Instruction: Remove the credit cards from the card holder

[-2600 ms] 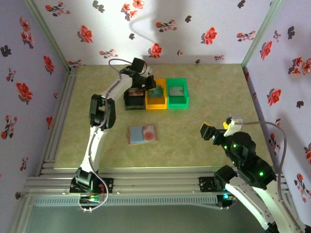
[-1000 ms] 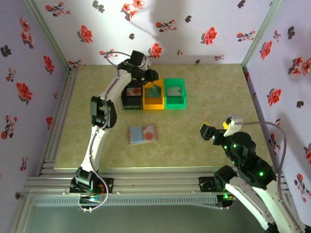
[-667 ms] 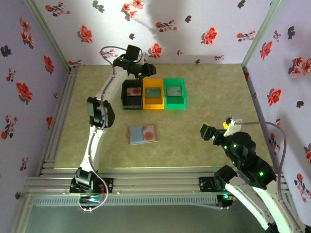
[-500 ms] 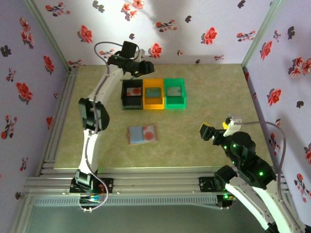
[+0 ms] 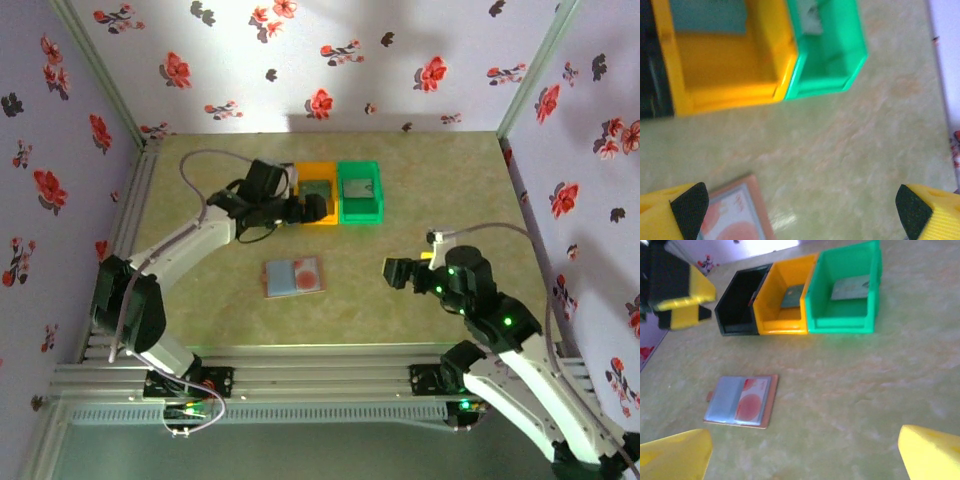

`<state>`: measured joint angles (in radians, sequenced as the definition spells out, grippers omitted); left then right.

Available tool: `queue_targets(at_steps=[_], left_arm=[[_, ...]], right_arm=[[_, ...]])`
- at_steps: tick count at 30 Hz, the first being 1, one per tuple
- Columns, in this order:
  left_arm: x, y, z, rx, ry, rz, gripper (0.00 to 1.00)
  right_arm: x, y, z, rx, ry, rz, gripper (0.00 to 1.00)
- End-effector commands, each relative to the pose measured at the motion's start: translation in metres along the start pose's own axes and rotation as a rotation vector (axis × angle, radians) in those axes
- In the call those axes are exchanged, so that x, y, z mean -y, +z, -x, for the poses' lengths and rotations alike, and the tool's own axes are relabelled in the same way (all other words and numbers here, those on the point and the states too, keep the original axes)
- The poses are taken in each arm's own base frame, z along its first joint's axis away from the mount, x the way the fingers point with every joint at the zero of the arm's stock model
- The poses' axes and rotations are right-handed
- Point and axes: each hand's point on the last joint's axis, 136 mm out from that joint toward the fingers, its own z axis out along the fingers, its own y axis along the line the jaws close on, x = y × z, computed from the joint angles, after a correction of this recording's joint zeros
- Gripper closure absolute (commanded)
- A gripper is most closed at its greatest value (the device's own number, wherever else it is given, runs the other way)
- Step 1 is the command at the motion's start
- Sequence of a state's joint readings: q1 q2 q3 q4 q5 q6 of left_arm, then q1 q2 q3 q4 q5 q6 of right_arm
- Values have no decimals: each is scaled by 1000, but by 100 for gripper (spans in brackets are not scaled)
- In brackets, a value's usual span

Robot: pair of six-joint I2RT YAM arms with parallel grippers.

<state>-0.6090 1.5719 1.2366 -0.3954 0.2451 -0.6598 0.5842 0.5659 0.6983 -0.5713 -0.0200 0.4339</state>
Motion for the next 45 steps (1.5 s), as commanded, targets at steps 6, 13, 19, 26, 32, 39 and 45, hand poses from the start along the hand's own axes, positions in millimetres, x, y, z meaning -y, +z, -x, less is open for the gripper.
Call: queue_targets(at_steps=[6,13,19,26,32,39,45], left_arm=[[-50,-14,-19,96,-218,269,0],[-56,1,-51,5,-163,359,0],[-58,-2,-64,52,-152,274,1],[-61,-5,-78,87,-170,185,4],[-61,6,-87,55,-191,149,8],[-51,19,-87,50,-210,73,14],[-56,32,-93,21,-243,64,18]], right_arm=[[-25,28,4,-49,63,90,5],[-45,53,-4,-101,36,101,5],[-51,78,-15,-150,74,102,6],[-62,104,-26,-202,138,134,8],[-64,121,-30,-229,156,129,11],[-72,141,-39,-266,201,161,17],[-75,153,-43,-298,217,163,20]])
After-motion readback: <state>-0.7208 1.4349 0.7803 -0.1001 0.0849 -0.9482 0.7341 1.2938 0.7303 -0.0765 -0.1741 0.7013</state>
